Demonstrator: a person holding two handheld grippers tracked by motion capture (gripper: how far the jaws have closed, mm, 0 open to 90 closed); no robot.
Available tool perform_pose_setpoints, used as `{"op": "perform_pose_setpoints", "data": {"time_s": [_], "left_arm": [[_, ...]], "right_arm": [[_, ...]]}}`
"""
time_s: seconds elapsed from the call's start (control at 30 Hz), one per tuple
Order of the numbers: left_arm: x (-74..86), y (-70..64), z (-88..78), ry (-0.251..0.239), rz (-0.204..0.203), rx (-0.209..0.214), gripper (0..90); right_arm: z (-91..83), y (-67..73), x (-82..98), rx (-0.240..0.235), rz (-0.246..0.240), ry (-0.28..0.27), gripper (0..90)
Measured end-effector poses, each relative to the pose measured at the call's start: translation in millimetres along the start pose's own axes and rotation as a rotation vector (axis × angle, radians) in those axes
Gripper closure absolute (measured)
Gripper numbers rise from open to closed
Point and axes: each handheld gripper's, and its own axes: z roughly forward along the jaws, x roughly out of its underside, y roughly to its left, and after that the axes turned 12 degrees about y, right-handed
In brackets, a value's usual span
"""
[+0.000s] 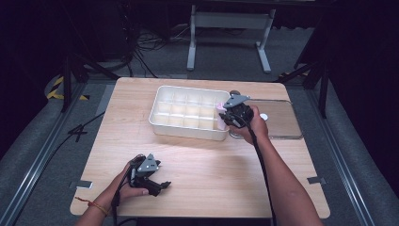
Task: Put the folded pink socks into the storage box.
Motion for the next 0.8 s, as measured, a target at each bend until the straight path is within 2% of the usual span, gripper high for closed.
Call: {"op": "perform_pose_setpoints", "data": {"time_s": [0.07,0.2,0.3,0.4,0.5,0.57,0.73,0.8], "left_arm": [[0.0,0.0,0.0,0.0,0.0,0.001,13.4],[0.0,0.0,-0.1,0.001,0.0,0.0,13.4],[0.0,0.0,-0.1,0.001,0.001,0.0,13.4],[0.0,0.0,-0.1,0.001,0.001,0.0,13.4],[0.0,0.0,0.0,0.0,0.0,0.0,13.4],[0.0,0.0,0.0,0.0,0.0,0.0,13.4],[0.0,0.3,-0.2,0.003,0.004,-0.001,13.4],[0.0,0.2,-0.2,0.003,0.003,-0.001,13.4]], "right_arm": [[1.5,1.7,-0.6,-0.001,-0.008,0.002,68.4],[8.2,6.6,0.6,-0.044,-0.043,0.021,68.4],[16.9,8.9,1.5,-0.093,-0.048,0.065,68.1],[23.5,10.6,0.6,-0.105,-0.075,0.109,68.1],[27.9,8.6,-0.9,-0.132,-0.075,0.146,68.1],[30.3,5.9,-2.7,-0.172,-0.083,0.19,67.8],[31.9,2.2,-7.7,-0.197,-0.085,0.233,64.0],[32.1,1.2,-8.9,-0.195,-0.08,0.242,57.6]]}}
